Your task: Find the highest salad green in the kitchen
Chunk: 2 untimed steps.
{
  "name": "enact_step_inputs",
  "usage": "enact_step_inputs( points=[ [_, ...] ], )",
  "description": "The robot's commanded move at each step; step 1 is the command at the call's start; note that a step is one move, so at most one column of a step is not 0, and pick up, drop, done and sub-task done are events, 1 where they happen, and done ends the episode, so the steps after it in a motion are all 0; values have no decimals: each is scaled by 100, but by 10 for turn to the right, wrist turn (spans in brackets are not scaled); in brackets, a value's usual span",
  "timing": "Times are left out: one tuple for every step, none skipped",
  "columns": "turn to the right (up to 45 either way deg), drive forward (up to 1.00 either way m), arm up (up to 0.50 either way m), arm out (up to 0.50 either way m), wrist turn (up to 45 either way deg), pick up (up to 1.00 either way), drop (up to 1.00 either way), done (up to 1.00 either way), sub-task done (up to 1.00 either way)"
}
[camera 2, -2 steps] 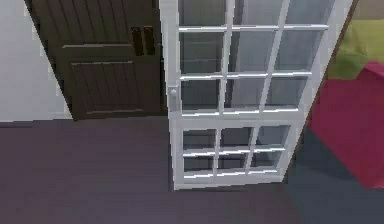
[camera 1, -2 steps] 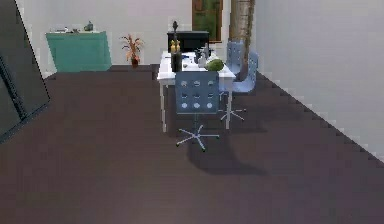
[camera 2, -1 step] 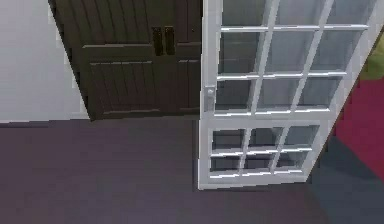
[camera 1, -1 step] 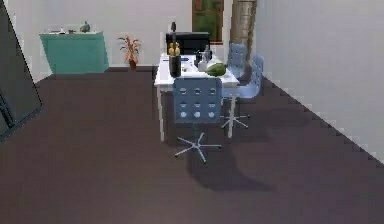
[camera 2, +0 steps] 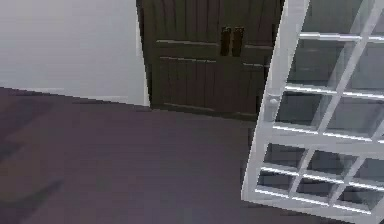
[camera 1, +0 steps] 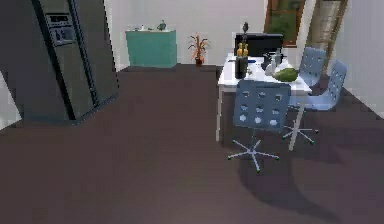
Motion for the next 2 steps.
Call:
enact_step_inputs(
  points=[
    [0,100,0,0,0,0,0,0,0],
    [-60,0,0,0,0,0,0,0,0]
  ],
)
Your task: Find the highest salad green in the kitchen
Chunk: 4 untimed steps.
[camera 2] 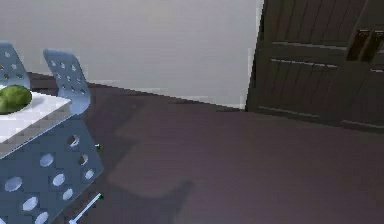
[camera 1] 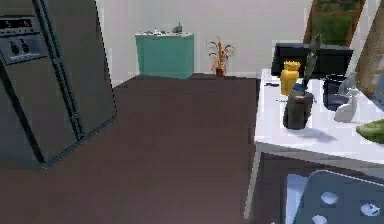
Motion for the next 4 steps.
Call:
enact_step_inputs(
  points=[
    [0,45,0,0,0,0,0,0,0],
    [450,0,0,0,0,0,0,0,0],
    [-450,0,0,0,0,0,0,0,0],
    [-210,0,0,0,0,0,0,0,0]
  ],
)
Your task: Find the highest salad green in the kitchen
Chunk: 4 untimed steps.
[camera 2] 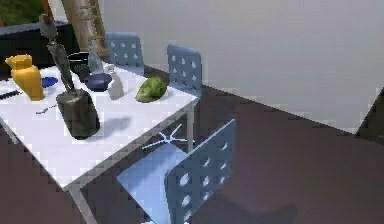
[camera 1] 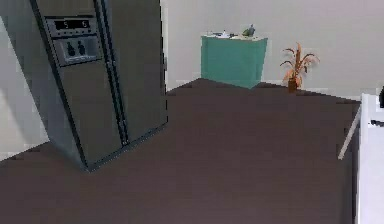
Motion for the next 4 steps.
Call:
enact_step_inputs(
  points=[
    [0,55,0,0,0,0,0,0,0],
    [210,0,0,0,0,0,0,0,0],
    [0,100,0,0,0,0,0,0,0],
    [30,0,0,0,0,0,0,0,0]
  ],
)
